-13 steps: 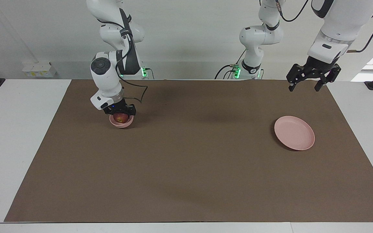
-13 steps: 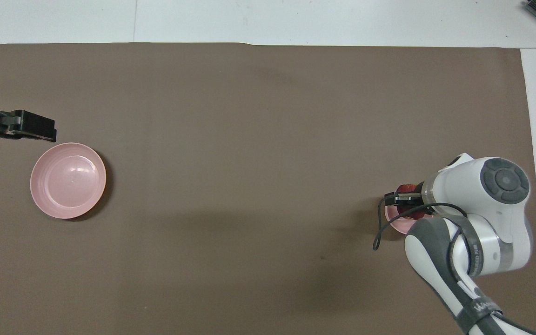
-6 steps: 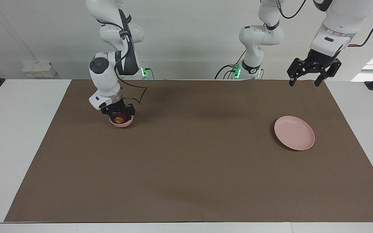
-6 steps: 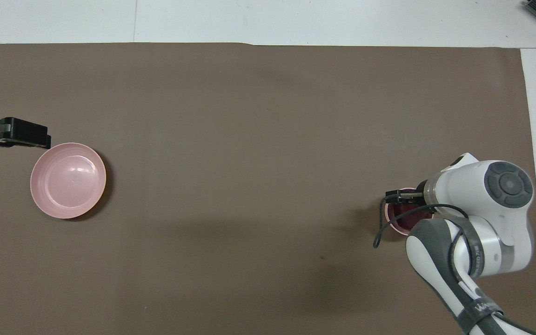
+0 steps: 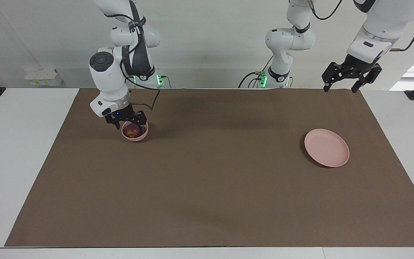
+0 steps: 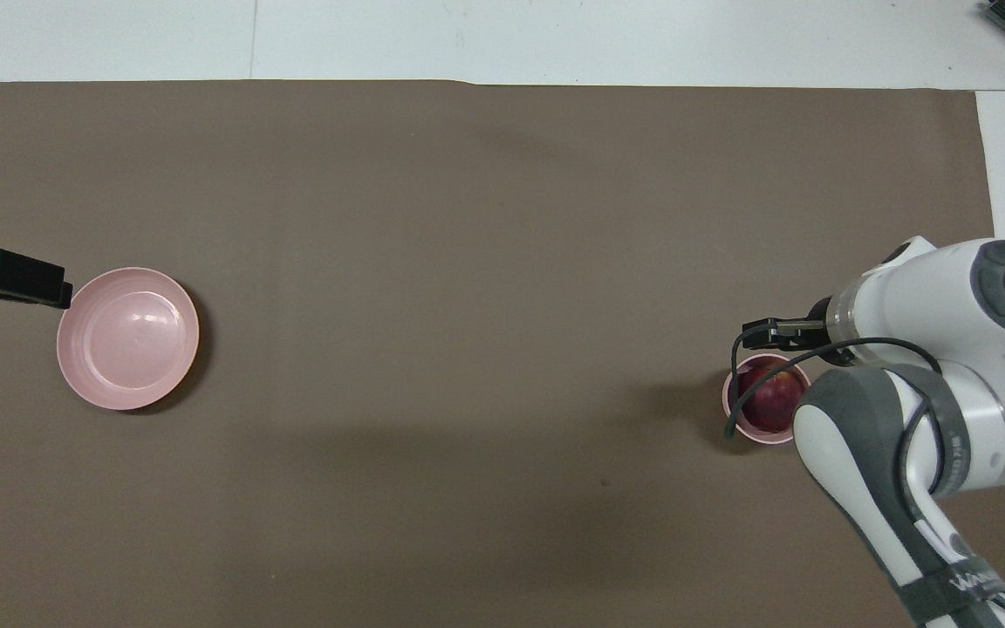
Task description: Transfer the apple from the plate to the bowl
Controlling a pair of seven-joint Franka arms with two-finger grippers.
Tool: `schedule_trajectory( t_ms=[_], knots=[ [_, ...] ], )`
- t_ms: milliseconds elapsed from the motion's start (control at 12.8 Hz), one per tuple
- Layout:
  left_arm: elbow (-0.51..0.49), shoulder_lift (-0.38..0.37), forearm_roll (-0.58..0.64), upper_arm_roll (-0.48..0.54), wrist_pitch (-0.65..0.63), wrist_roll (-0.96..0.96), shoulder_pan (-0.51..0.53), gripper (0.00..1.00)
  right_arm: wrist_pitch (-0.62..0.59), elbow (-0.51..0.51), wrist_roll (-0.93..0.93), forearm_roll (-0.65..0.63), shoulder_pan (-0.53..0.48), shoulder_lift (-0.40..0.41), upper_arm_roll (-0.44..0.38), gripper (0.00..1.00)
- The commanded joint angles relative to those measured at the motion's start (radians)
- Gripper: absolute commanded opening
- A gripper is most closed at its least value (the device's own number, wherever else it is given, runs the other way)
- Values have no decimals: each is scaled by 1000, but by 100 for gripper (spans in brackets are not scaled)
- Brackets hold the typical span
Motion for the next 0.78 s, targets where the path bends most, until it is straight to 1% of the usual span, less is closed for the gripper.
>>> schedule_trajectory(
  t_ms=[0, 157, 392, 471, 706],
  knots=[
    [-16, -23, -3, 4, -5, 26, 12, 100, -105, 116, -26, -17, -19, 1, 4, 100],
    [-16, -21, -3, 4, 2, 22, 14, 100, -185, 206, -62, -7, -30, 1, -3, 100],
    [-22, -23, -3, 4, 2, 24, 12, 100, -297, 334, -49, 29, -58, -1, -19, 100],
    [-21, -23, -3, 4, 2, 21, 12, 100, -367, 386, -27, 52, -67, 4, -20, 100],
    [-24, -24, -3, 4, -4, 21, 12, 100, -464, 469, -16, 49, -75, 7, -20, 100]
  ],
)
